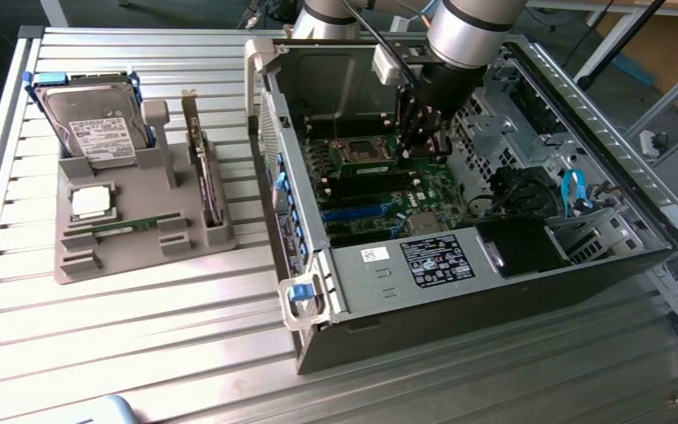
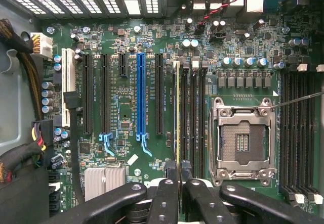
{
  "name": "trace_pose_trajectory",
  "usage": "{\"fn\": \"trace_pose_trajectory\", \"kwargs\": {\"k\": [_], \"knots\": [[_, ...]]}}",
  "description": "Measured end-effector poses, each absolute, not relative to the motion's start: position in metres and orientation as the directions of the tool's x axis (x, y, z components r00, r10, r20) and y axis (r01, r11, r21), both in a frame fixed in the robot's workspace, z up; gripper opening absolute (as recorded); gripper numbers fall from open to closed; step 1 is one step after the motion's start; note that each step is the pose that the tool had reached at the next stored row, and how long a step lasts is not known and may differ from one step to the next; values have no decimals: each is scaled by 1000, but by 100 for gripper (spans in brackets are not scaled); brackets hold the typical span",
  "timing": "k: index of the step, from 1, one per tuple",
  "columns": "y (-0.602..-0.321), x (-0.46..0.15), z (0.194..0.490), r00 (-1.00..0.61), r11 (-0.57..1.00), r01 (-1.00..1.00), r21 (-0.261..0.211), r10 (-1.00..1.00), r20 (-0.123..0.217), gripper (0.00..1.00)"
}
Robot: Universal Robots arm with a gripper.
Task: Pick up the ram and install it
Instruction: 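Pick up the ram and move it above insertion slot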
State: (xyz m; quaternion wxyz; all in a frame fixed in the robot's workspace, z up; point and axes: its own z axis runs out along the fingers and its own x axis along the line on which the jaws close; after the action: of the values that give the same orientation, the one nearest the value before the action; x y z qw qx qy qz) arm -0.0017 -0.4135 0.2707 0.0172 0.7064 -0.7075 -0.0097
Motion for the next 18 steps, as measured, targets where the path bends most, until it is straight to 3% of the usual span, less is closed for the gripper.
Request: {"fn": "trace_pose_trajectory", "kwargs": {"k": [18], "knots": [[-414, -2, 261, -1, 2, -999, 33, -1000, 11, 12]]}}
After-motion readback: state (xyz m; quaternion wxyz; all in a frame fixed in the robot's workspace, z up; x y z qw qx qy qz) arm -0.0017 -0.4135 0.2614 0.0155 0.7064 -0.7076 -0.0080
